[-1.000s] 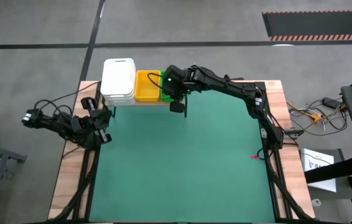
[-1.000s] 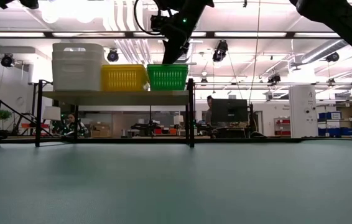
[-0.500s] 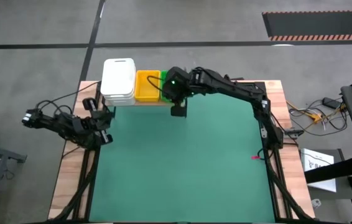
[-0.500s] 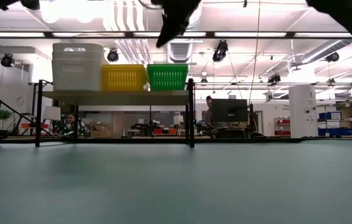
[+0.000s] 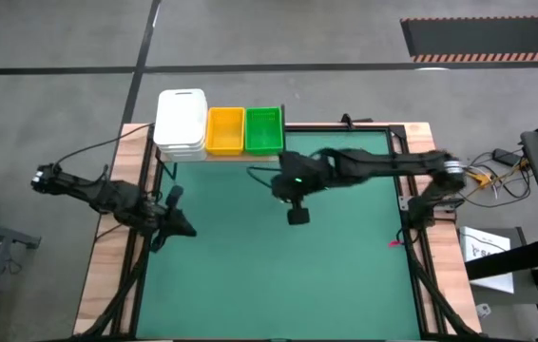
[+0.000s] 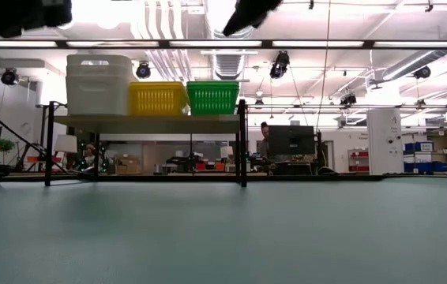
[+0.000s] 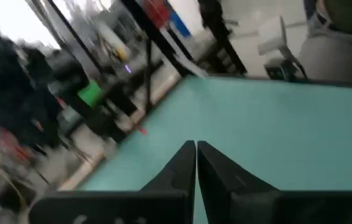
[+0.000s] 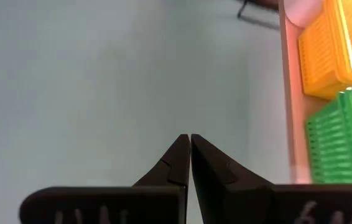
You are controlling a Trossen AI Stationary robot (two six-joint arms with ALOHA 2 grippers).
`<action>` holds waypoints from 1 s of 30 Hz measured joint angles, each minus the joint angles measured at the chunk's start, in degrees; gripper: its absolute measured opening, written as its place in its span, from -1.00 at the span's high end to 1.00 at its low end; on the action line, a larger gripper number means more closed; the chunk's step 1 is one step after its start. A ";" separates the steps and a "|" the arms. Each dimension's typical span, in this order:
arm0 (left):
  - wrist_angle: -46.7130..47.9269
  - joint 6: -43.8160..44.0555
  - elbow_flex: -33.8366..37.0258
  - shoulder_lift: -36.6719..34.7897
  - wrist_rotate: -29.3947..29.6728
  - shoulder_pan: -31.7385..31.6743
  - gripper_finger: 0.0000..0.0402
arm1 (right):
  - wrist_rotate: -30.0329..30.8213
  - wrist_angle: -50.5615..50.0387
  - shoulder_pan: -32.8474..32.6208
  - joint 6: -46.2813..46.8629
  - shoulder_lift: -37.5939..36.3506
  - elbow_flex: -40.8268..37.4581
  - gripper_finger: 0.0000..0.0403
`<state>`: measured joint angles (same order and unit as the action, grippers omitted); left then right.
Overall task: Stack baskets on shelf by color
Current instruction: Return to Home Position
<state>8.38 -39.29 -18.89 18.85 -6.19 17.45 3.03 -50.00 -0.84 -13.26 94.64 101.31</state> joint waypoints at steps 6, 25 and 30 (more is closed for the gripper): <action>1.54 10.21 -0.13 -2.77 3.45 -0.11 1.00 | -0.47 37.11 -0.67 -3.38 -15.22 -34.90 0.96; -9.85 22.69 12.28 -17.53 3.60 -0.09 1.00 | -10.55 73.06 13.42 -3.85 -51.71 -82.51 0.96; -9.76 22.60 12.90 -17.41 5.94 -0.09 1.00 | -10.54 73.05 16.39 -3.26 -60.23 -88.16 0.96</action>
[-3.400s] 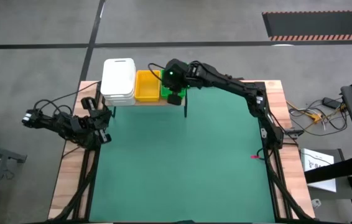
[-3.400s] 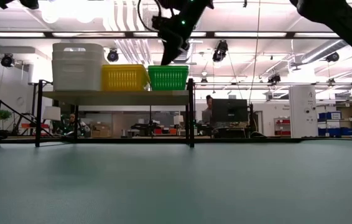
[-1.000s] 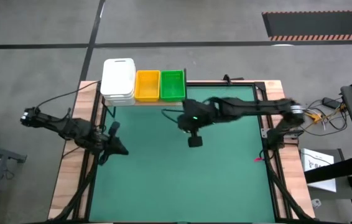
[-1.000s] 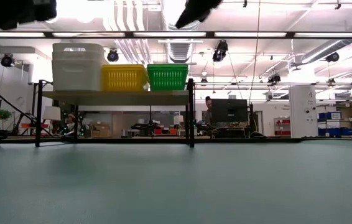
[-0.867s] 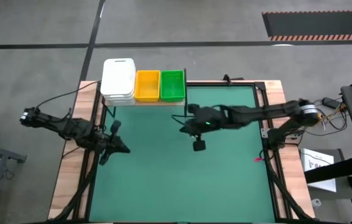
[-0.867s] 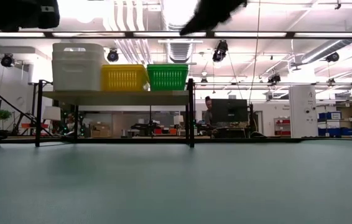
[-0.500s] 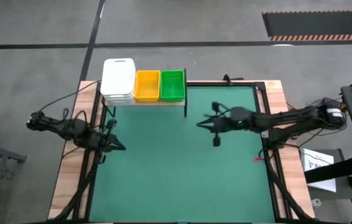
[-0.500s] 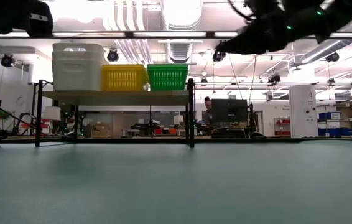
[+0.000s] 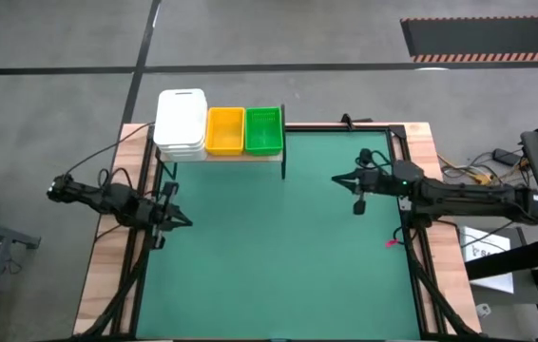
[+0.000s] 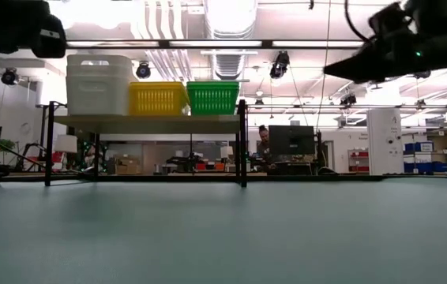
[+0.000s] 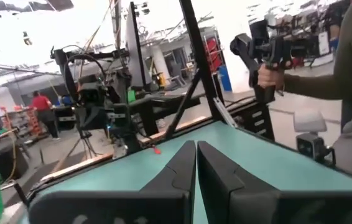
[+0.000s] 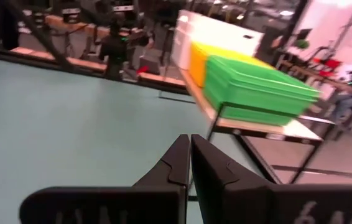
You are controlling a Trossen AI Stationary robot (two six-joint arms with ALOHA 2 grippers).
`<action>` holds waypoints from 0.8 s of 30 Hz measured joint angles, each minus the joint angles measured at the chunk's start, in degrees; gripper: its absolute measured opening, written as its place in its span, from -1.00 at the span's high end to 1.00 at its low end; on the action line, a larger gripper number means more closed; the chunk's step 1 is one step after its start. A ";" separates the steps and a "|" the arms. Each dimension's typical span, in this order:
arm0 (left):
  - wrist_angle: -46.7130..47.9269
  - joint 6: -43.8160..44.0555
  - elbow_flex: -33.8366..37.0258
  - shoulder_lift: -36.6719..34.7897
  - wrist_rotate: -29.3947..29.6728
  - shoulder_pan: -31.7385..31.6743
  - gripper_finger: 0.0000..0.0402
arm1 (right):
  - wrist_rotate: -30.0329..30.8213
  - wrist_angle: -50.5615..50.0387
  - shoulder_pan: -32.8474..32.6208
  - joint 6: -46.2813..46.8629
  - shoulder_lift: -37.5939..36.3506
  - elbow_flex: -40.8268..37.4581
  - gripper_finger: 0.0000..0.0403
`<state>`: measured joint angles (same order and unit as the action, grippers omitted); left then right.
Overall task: Stack baskets on shelf by color
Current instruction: Return to Home Position
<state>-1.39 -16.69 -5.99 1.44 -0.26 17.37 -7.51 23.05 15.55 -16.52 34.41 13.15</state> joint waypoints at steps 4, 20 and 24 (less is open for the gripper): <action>0.32 -2.72 0.16 -0.09 1.08 0.00 1.00 | -0.03 -0.09 1.84 0.20 -6.95 -4.18 0.96; -1.31 -3.26 4.58 0.09 12.71 -0.02 1.00 | -0.42 -4.27 2.49 0.86 -27.53 -12.44 0.96; -1.13 -3.25 4.58 0.39 12.71 -0.02 1.00 | -4.20 -5.77 2.49 0.03 -29.98 -12.44 0.96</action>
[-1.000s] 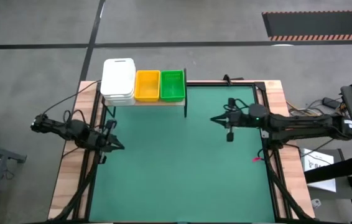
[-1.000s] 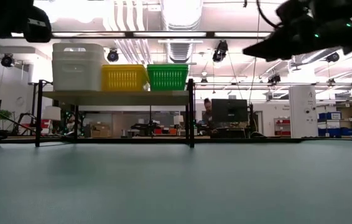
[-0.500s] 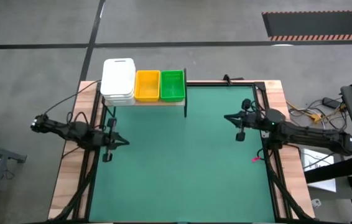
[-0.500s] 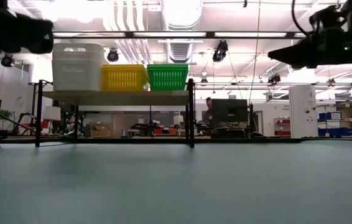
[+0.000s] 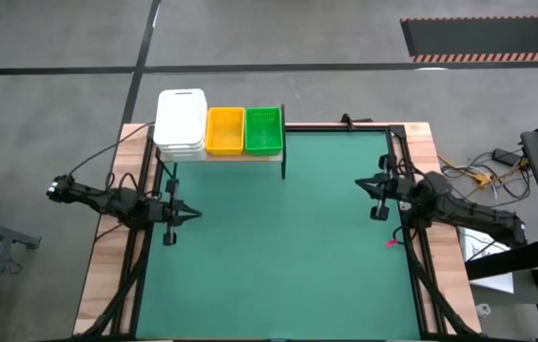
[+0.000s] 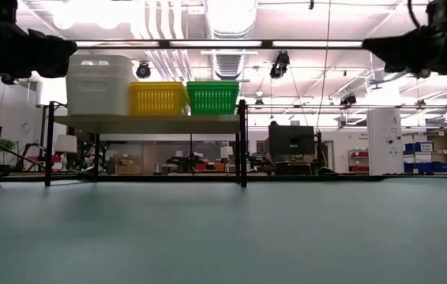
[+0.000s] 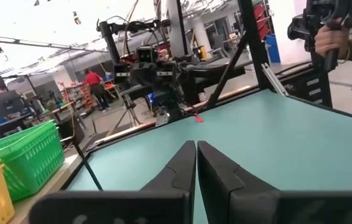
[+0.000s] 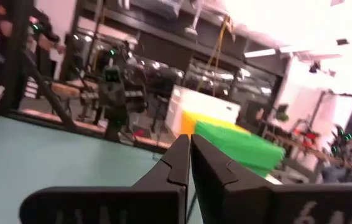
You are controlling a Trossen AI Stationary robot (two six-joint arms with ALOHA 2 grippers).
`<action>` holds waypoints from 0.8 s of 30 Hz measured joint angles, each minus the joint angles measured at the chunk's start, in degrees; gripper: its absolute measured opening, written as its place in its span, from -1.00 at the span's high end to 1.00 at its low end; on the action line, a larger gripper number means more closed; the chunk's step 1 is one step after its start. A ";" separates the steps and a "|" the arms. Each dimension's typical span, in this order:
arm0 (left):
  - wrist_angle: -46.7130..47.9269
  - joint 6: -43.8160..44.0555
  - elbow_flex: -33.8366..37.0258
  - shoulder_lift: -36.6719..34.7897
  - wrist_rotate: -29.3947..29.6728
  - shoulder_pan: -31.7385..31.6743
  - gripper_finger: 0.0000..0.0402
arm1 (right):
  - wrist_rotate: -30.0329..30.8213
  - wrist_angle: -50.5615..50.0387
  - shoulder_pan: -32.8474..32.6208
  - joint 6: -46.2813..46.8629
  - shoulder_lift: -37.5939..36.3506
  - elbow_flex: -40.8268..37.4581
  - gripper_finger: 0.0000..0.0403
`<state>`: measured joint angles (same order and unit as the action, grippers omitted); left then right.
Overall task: Stack baskets on shelf by color
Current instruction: Return to Home Position
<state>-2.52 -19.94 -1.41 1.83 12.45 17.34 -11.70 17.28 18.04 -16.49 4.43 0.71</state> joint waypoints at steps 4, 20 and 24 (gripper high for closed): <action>0.06 0.02 0.00 0.70 0.00 0.00 1.00 | -1.92 -0.26 0.00 -0.09 -3.03 -0.01 0.96; 0.06 0.04 0.00 2.29 -0.11 0.00 1.00 | -7.78 -13.14 -0.02 10.75 -2.03 -0.04 0.96; 0.03 0.04 0.00 2.38 -0.13 0.00 1.00 | -7.64 -14.19 -0.02 16.24 -0.62 0.06 0.96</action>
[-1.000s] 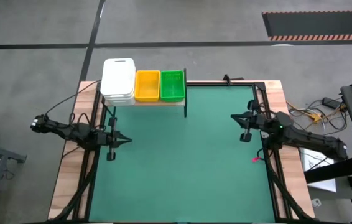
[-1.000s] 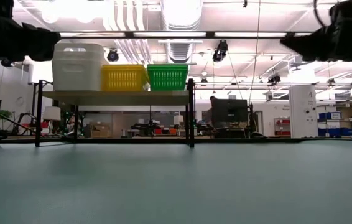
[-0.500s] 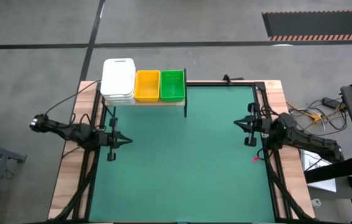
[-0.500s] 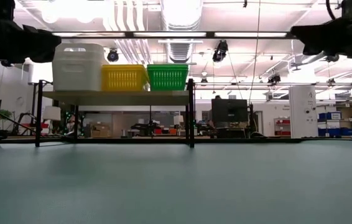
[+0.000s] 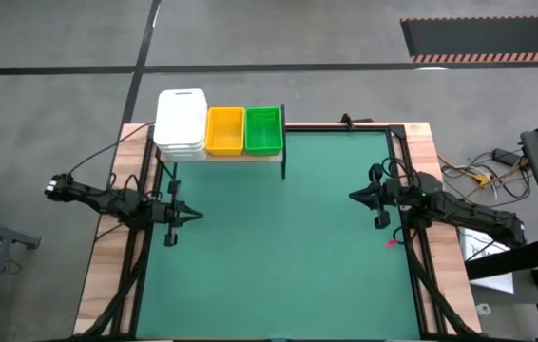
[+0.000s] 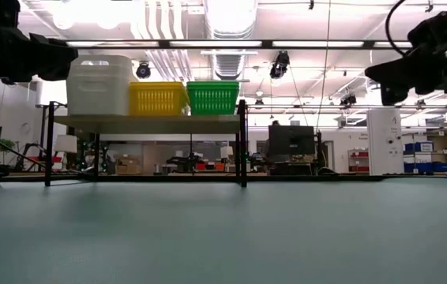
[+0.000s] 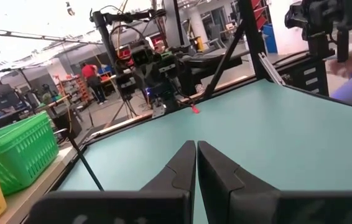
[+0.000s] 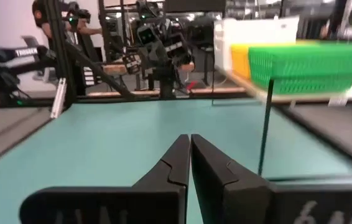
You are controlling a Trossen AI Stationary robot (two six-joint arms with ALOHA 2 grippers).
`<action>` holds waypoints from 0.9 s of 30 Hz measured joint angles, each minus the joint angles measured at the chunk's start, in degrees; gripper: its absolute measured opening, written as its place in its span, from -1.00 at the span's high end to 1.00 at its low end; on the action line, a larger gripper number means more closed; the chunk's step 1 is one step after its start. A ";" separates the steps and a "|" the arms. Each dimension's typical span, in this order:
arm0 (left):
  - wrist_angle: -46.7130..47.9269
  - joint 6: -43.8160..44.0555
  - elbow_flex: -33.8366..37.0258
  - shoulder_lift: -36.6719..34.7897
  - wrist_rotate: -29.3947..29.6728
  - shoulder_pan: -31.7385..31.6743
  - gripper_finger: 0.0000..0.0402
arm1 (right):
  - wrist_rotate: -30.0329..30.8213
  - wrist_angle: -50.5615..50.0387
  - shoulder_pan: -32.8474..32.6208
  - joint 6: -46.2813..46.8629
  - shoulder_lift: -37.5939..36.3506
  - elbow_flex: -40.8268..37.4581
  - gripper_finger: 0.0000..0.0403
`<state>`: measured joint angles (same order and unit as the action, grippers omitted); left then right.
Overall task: Stack baskets on shelf by color
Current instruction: Return to Home Position
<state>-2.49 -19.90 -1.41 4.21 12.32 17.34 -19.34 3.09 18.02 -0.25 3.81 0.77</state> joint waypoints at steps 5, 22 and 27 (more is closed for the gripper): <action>0.00 0.00 0.00 0.00 0.00 0.00 1.00 | -0.03 -0.50 0.00 6.49 1.25 0.23 0.96; -0.04 0.00 0.00 0.04 -0.02 0.00 1.00 | -0.06 -0.69 0.00 5.64 1.27 0.31 0.96; -0.04 0.00 0.00 0.04 -0.02 0.00 1.00 | -0.08 -0.71 0.00 5.64 1.27 0.32 0.96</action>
<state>-2.52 -19.90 -1.41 4.25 12.29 17.34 -19.42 2.37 18.02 5.39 5.08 1.09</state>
